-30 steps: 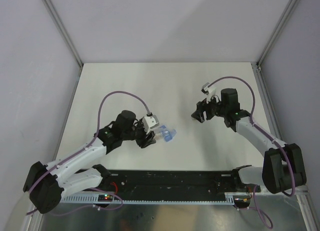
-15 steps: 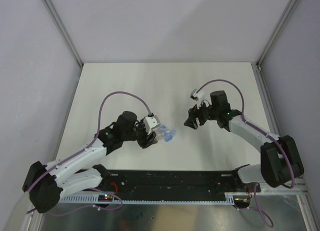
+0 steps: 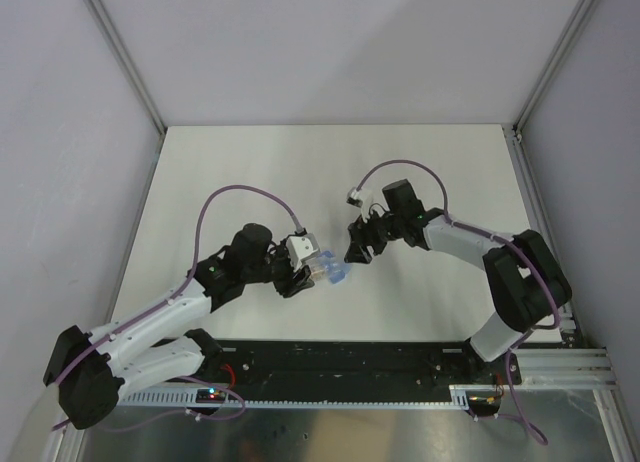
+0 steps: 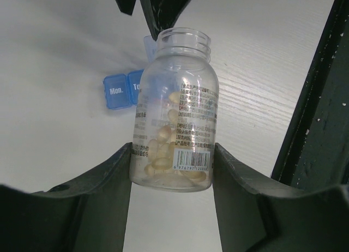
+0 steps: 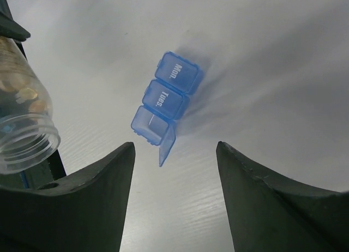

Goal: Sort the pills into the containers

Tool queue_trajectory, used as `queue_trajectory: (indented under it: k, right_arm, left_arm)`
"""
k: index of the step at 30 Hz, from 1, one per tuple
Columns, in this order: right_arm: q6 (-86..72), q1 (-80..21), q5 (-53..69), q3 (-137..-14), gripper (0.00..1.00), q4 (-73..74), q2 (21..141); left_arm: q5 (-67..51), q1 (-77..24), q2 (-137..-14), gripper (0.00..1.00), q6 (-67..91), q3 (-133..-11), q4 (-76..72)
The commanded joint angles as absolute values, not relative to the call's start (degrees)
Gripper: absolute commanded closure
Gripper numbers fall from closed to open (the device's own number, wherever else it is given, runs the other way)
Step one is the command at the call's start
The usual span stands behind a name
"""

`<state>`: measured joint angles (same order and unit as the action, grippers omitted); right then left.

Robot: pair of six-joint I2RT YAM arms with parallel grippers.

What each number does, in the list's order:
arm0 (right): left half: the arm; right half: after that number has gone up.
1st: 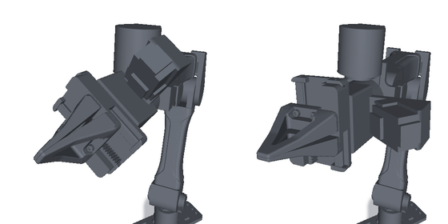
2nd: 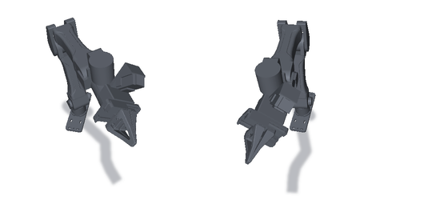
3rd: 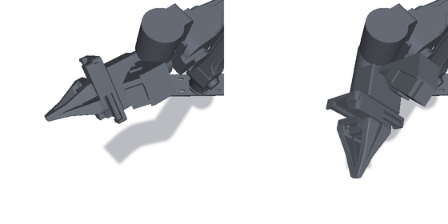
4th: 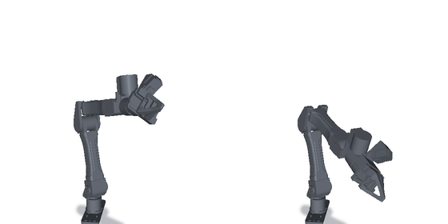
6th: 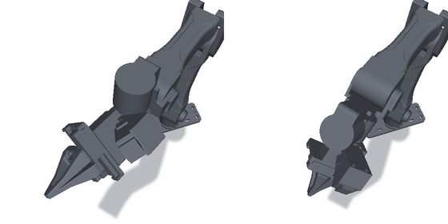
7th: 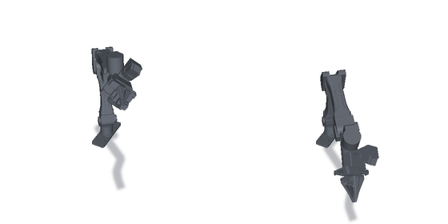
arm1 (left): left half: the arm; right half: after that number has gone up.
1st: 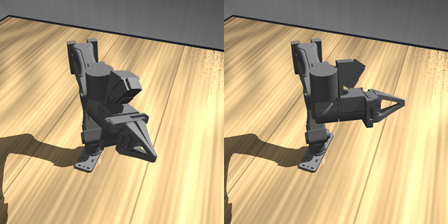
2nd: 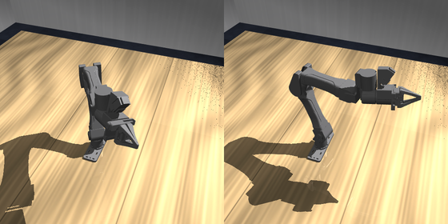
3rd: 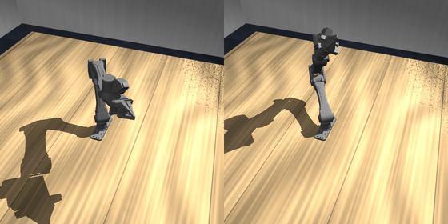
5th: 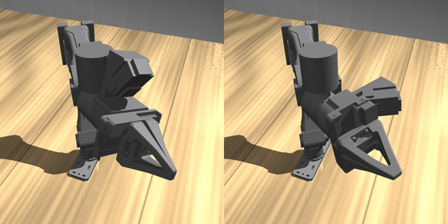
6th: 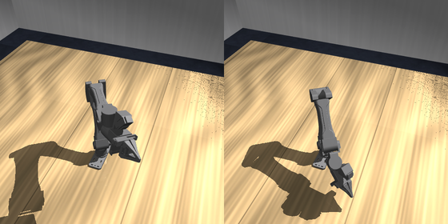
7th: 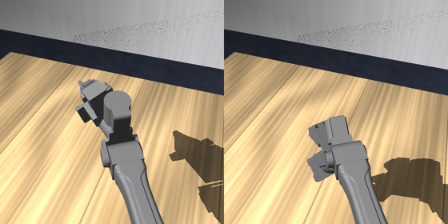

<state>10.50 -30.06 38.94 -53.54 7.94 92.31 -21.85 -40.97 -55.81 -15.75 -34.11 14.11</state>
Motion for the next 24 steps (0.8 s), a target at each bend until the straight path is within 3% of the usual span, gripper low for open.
queue_trajectory:
  k: [1,8,24]
  right_arm:
    - [9.46,-32.05,39.93,-56.11,0.34,8.23,95.26]
    - [8.94,-33.42,38.73,-56.73,0.44,8.38,98.06]
    - [6.81,-33.44,35.29,-57.5,0.84,8.74,99.17]
  left_arm:
    - [-22.77,-40.67,-54.36,1.0,-17.48,-33.96,12.01]
    - [-22.37,-40.61,-54.51,1.0,-17.65,-33.97,11.95]
    - [-21.82,-40.64,-54.7,1.0,-17.85,-33.92,11.97]
